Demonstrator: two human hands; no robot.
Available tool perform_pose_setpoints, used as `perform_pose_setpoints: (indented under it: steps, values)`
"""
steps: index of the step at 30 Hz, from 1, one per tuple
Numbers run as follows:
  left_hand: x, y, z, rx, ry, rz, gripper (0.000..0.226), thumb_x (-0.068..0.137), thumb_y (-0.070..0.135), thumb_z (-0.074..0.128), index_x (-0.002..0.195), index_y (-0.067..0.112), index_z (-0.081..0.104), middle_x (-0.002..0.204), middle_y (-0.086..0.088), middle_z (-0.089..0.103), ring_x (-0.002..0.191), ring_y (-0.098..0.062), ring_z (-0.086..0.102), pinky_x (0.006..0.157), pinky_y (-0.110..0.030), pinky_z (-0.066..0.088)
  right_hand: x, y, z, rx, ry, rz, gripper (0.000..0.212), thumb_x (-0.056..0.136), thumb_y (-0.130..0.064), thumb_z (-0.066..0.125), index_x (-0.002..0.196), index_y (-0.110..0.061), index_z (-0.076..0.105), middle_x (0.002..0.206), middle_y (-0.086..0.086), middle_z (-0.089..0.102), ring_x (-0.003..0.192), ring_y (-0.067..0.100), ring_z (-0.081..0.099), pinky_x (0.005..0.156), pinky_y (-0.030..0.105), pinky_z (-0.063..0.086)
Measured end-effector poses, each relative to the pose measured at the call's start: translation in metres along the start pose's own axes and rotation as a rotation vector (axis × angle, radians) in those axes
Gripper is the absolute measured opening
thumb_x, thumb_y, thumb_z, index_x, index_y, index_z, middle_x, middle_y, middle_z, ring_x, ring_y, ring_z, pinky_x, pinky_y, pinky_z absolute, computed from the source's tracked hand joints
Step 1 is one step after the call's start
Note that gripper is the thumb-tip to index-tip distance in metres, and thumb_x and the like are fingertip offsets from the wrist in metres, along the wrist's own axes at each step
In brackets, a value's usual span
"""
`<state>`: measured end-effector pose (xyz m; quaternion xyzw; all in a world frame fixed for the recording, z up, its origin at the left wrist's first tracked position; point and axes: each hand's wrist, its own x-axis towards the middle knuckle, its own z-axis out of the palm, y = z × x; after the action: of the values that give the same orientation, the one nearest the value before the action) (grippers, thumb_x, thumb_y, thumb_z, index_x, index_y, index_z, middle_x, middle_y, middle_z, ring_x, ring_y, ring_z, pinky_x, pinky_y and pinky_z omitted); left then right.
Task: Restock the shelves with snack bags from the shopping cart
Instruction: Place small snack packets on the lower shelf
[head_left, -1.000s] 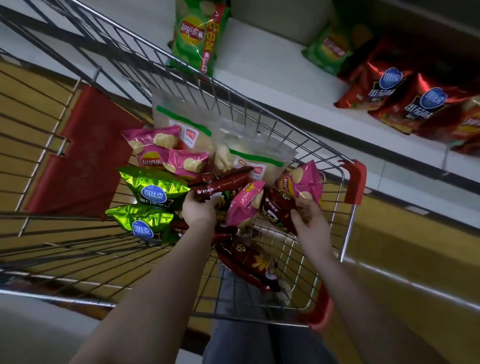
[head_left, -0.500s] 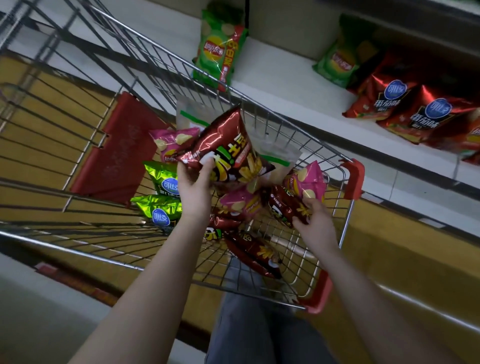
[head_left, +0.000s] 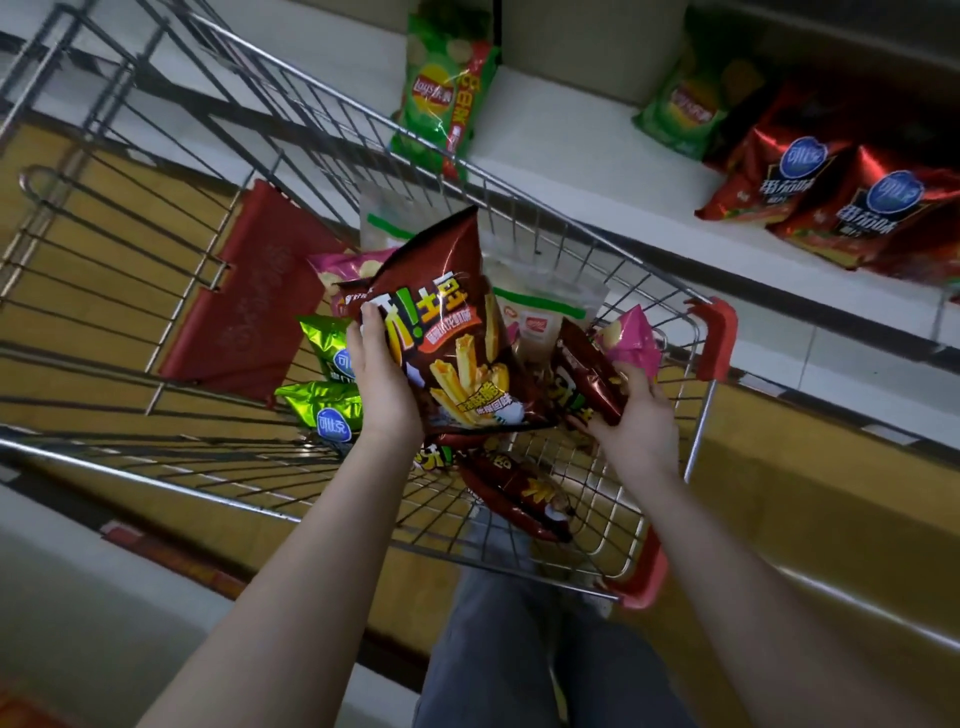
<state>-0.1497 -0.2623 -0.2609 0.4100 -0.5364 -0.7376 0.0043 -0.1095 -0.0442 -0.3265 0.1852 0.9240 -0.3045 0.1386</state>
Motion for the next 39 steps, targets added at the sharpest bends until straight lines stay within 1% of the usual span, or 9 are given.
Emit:
perform_pose_setpoints:
  steps: [3,6,13,16,18,22,27,35,39]
  values:
    - [-0.023,0.016,0.012,-0.067,-0.129,-0.08,0.074,0.079,0.069,0.055,0.135,0.021,0.053,0.119,-0.004,0.068,0.103,-0.02,0.068,0.094,-0.043,0.052,-0.009,-0.012,-0.03,0.206,0.114,-0.037,0.055,0.074,-0.014,0.076,0.122,-0.013,0.049,0.112,0.004,0.063,0.094,0.02,0.062,0.076,0.031,0.053]
    - [-0.05,0.028,0.026,-0.113,-0.281,-0.088,0.05,0.097,0.052,0.037,0.113,0.014,0.065,0.093,-0.003,0.075,0.082,-0.018,0.072,0.073,-0.032,0.058,-0.021,-0.026,-0.068,0.462,0.169,-0.121,0.04,0.074,-0.014,0.077,0.109,-0.018,0.058,0.106,-0.003,0.065,0.099,0.013,0.062,0.087,0.03,0.053]
    - [-0.132,0.062,0.034,-0.131,-0.397,-0.025,0.062,0.085,0.059,0.044,0.12,0.012,0.064,0.122,-0.015,0.065,0.113,-0.032,0.062,0.101,-0.049,0.046,-0.059,-0.06,-0.153,0.944,0.111,-0.291,0.029,0.078,-0.005,0.074,0.104,-0.015,0.063,0.099,0.0,0.068,0.087,-0.001,0.065,0.077,0.016,0.05]
    - [-0.162,0.075,0.039,-0.13,-0.432,-0.01,0.054,0.09,0.056,0.039,0.096,0.017,0.076,0.107,-0.011,0.072,0.096,-0.027,0.069,0.09,-0.043,0.051,-0.079,-0.071,-0.188,1.112,0.053,-0.311,0.02,0.084,-0.006,0.067,0.099,-0.017,0.06,0.089,-0.007,0.068,0.075,-0.001,0.067,0.065,0.014,0.051]
    - [-0.181,0.079,0.045,-0.102,-0.49,-0.019,0.059,0.093,0.055,0.035,0.077,0.019,0.079,0.087,-0.006,0.075,0.079,-0.021,0.072,0.076,-0.036,0.052,-0.088,-0.073,-0.204,1.121,0.041,-0.331,0.018,0.087,-0.011,0.065,0.1,-0.021,0.058,0.092,-0.008,0.068,0.08,0.002,0.068,0.066,0.017,0.053]
    - [-0.211,0.085,0.062,-0.091,-0.585,-0.073,0.063,0.088,0.064,0.038,0.108,0.013,0.069,0.11,-0.014,0.071,0.1,-0.03,0.067,0.081,-0.042,0.051,-0.104,-0.068,-0.24,0.975,0.12,-0.34,0.029,0.088,-0.032,0.063,0.112,-0.019,0.054,0.1,-0.008,0.065,0.09,0.004,0.064,0.076,0.018,0.053]
    - [-0.225,0.085,0.102,-0.073,-0.747,-0.138,0.064,0.09,0.065,0.036,0.108,0.013,0.069,0.109,-0.015,0.071,0.099,-0.032,0.067,0.086,-0.044,0.049,-0.117,-0.049,-0.272,0.902,0.259,-0.352,0.035,0.078,-0.049,0.062,0.103,-0.025,0.06,0.098,-0.01,0.068,0.096,0.009,0.065,0.085,0.026,0.051]
    - [-0.259,0.062,0.178,0.125,-0.947,-0.186,0.066,0.088,0.065,0.037,0.117,0.014,0.066,0.119,-0.015,0.066,0.111,-0.032,0.062,0.098,-0.044,0.047,-0.129,0.011,-0.309,0.809,0.576,-0.148,0.066,0.078,-0.037,0.073,0.133,-0.021,0.041,0.111,-0.017,0.056,0.107,0.007,0.054,0.094,0.024,0.041]
    - [-0.278,0.048,0.209,0.139,-0.942,-0.09,0.058,0.092,0.062,0.035,0.108,0.018,0.07,0.102,-0.008,0.074,0.089,-0.023,0.071,0.078,-0.035,0.055,-0.147,0.068,-0.355,0.797,0.724,-0.084,0.078,0.077,-0.04,0.073,0.141,-0.021,0.034,0.12,-0.018,0.049,0.117,0.007,0.046,0.098,0.025,0.036]
